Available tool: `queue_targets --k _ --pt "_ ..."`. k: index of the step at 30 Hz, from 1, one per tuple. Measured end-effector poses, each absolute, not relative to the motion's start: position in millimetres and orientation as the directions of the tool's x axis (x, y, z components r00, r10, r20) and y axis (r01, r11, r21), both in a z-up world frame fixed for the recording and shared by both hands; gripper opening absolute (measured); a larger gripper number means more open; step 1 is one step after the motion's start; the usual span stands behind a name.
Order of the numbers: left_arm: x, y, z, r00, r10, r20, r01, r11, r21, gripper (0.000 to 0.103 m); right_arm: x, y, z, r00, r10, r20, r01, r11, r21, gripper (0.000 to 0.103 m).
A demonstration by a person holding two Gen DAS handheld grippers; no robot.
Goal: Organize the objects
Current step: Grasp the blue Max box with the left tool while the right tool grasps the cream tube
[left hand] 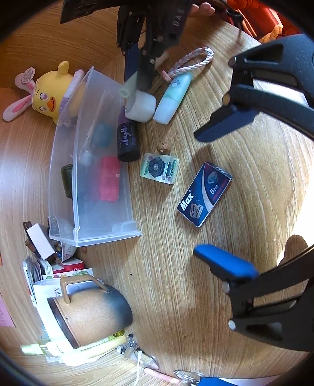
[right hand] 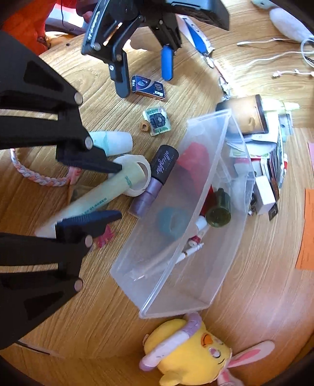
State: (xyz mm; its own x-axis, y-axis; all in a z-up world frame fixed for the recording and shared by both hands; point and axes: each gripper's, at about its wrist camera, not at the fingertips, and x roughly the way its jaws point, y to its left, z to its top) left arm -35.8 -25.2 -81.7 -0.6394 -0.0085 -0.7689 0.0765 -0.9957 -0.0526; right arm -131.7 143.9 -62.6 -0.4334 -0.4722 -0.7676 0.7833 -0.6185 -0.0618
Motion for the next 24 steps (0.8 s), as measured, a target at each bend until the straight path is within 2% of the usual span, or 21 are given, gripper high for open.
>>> queue_targets --k 2,6,24 --pt "-36.6 -23.9 -80.9 -0.644 -0.011 -0.765 0.076 -0.996 -0.050 0.075 -134.2 147.2 -61.6 -0.434 -0.476 -0.765 0.776 -0.629 -0.048 0.017" --pt "-36.3 -17.9 -79.9 -0.655 -0.027 -0.755 0.067 -0.997 -0.023 0.052 -138.2 155.5 -57.9 -0.437 -0.488 -0.756 0.756 -0.654 -0.015 0.013" --pt "-42.2 -10.5 -59.7 -0.693 0.006 -0.721 0.078 -0.994 -0.082 0.052 -139.5 164.6 -70.9 -0.379 -0.489 -0.786 0.735 -0.674 0.065 0.014"
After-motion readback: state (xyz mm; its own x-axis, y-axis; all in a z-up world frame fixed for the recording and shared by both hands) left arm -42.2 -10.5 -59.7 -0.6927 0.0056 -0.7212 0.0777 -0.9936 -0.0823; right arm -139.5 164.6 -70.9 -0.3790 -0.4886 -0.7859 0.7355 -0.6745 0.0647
